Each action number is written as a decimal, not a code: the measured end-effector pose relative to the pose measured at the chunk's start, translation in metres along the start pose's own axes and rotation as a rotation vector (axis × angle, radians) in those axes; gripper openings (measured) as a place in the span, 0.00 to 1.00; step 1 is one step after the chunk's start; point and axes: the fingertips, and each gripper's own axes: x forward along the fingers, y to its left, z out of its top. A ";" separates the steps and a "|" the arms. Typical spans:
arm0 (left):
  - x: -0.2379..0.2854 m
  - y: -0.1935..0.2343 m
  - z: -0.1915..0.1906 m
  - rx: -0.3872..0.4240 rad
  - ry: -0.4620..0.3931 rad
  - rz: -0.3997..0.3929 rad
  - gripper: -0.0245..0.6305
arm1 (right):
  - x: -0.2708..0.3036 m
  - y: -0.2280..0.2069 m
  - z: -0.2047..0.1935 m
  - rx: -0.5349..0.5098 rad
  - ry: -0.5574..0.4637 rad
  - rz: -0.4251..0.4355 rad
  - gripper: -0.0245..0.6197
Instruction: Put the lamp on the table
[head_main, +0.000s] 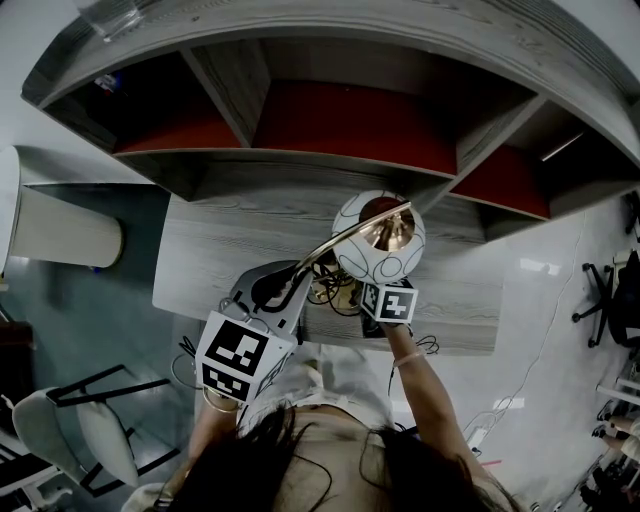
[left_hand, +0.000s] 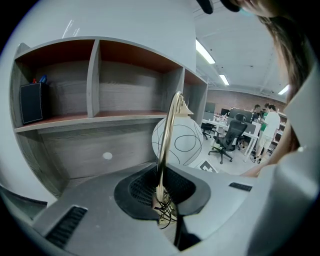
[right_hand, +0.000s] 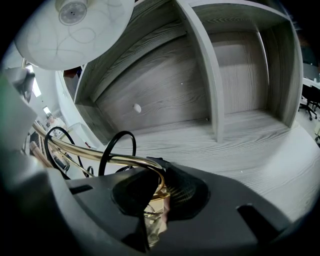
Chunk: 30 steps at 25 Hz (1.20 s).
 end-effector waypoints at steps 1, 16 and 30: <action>0.000 0.000 0.000 -0.002 0.000 -0.001 0.10 | 0.000 0.001 0.002 -0.005 -0.005 0.000 0.12; -0.002 0.000 -0.003 -0.008 -0.009 -0.020 0.10 | 0.003 -0.003 -0.013 -0.003 0.019 -0.013 0.12; -0.003 -0.001 -0.008 -0.011 -0.018 -0.035 0.10 | -0.003 0.007 0.009 -0.041 -0.055 -0.007 0.12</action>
